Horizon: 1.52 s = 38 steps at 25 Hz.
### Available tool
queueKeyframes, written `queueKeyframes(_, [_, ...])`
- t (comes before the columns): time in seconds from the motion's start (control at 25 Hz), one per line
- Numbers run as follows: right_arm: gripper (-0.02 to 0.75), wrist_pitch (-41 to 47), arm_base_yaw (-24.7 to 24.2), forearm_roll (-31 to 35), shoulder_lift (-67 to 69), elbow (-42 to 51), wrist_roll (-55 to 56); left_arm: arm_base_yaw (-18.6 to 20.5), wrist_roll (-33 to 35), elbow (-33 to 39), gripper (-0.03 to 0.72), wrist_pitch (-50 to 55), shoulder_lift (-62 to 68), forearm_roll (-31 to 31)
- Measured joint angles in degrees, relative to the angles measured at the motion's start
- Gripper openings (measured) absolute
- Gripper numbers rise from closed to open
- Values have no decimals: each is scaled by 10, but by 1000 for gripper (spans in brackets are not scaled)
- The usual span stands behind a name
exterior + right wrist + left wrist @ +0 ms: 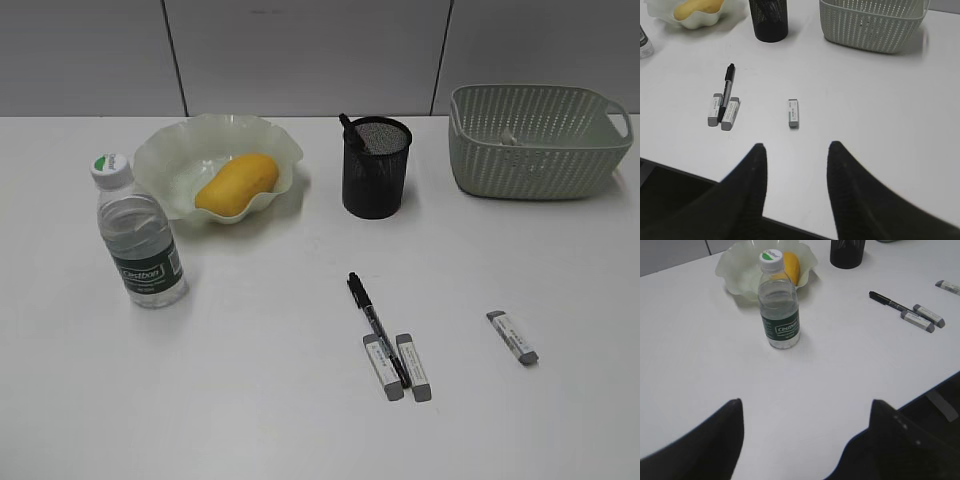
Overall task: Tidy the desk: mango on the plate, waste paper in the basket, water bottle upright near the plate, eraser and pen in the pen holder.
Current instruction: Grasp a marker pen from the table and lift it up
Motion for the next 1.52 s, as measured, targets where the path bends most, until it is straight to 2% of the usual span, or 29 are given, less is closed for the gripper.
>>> queueKeyframes(0.2, [328,-4,0,6,0,-1,0,0,2,0,580,-1,-22,-6])
queueKeyframes(0.36, [328,-42,0,17,25,-12,0,10,2,0,571,-2,-48,-7])
queueKeyframes(0.48, [328,-85,0,17,119,-13,-6,55,2,0,562,-2,-61,-8])
queueKeyframes(0.68, [328,-195,1,17,420,-40,-11,143,2,1,561,-2,-62,-9])
queueKeyframes(0.76, [328,-228,9,17,561,-81,-12,168,2,1,561,-2,-62,-10])
queueKeyframes(0.88, [328,-245,48,17,765,-172,-12,202,3,1,561,-2,-62,-11])
queueKeyframes(1.08, [341,-224,107,17,1019,-355,-5,234,3,1,559,-2,-62,-12])
queueKeyframes(1.28, [441,-157,138,23,1167,-489,-3,246,3,1,559,-2,-62,-12])
queueKeyframes(1.52, [454,-134,140,44,1250,-558,1,246,3,1,559,-2,-62,-12])
